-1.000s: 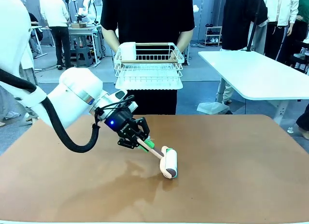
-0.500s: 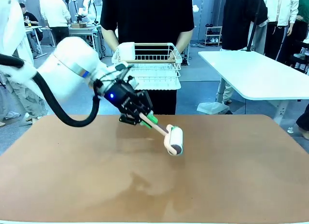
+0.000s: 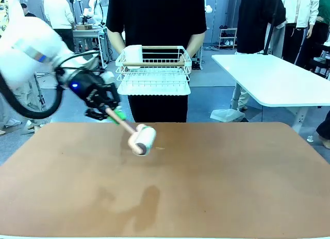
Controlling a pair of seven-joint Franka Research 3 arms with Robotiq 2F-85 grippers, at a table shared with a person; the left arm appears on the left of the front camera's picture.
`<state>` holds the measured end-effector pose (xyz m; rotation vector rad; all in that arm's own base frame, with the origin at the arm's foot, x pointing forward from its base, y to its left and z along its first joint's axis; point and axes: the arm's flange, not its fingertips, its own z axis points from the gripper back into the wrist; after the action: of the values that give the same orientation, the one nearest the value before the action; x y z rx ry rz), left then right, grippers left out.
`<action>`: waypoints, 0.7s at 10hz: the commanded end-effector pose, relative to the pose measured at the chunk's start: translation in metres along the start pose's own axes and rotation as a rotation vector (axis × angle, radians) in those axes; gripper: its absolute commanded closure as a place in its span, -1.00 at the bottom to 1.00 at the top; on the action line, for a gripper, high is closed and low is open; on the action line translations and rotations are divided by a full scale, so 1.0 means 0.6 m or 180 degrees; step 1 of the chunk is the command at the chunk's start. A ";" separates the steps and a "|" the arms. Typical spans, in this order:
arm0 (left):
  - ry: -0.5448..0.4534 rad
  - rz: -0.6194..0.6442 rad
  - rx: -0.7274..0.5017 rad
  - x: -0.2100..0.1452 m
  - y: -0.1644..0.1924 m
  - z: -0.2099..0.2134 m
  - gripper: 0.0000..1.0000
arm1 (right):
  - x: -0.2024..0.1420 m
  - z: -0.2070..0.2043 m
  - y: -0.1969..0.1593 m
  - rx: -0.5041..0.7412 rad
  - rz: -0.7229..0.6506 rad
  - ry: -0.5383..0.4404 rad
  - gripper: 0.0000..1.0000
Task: Clean the table.
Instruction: Clean the table with the Lint Roller when the human lifts the Dish drying rack.
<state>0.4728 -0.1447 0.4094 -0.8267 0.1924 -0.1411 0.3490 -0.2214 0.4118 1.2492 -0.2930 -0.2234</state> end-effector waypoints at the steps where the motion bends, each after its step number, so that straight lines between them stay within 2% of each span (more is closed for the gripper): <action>1: -0.0146 -0.0071 0.0091 -0.028 0.070 0.073 0.57 | 0.001 0.000 0.005 0.0055 0.0045 -0.0016 -1.00; 3: -0.0453 0.0167 0.0057 -0.037 0.152 0.150 0.57 | 0.001 0.000 0.005 0.0055 0.0045 -0.0016 -1.00; 5: -0.0575 0.0266 0.0145 -0.046 0.235 0.214 0.57 | 0.001 0.000 0.005 0.0055 0.0045 -0.0016 -1.00; 7: -0.0730 0.0362 0.0019 -0.049 0.277 0.248 0.57 | 0.001 0.000 0.005 0.0055 0.0045 -0.0016 -1.00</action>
<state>0.4782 0.0808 0.3855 -0.7850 0.0272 0.0722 0.3488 -0.2215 0.4119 1.2493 -0.2931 -0.2234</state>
